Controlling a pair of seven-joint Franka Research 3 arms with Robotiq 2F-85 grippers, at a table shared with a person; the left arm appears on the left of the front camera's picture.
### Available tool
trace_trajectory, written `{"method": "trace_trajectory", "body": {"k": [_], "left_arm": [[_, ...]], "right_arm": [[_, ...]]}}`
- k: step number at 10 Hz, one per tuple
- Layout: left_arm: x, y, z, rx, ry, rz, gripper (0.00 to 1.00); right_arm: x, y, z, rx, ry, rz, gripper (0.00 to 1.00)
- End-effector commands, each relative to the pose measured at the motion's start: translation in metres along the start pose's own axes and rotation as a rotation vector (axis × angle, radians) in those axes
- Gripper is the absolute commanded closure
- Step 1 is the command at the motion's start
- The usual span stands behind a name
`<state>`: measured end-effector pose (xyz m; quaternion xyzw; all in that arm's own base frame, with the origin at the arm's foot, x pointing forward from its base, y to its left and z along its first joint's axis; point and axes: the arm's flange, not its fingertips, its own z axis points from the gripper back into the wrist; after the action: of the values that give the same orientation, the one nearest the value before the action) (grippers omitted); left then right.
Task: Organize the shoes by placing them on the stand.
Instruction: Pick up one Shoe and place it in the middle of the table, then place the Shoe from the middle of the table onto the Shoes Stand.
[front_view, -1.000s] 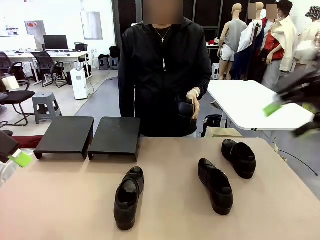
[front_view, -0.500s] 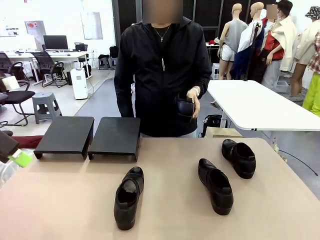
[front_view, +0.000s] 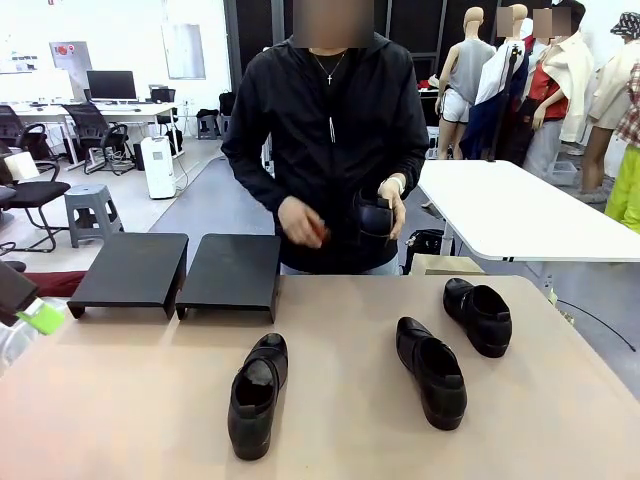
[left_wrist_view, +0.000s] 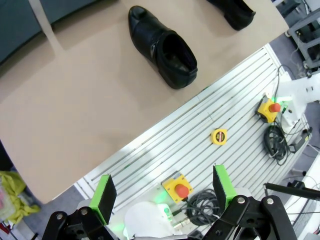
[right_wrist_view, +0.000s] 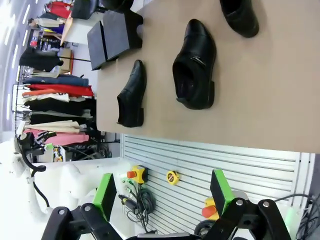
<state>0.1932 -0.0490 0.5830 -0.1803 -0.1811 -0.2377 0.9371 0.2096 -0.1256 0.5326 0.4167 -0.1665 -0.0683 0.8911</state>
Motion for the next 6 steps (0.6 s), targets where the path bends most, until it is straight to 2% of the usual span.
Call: {"method": "trace_trajectory", "body": {"k": [1,6], "left_arm": [[0.0014,0.0005,0.0001,-0.02,-0.011,-0.013,0.0],[0.0014,0.0005,0.0001,-0.02,-0.011,-0.013,0.0]], "right_arm": [[-0.004,0.0053,0.0053,0.023,-0.017,0.026,0.0],[-0.004,0.0053,0.0053,0.023,-0.017,0.026,0.0]]}}
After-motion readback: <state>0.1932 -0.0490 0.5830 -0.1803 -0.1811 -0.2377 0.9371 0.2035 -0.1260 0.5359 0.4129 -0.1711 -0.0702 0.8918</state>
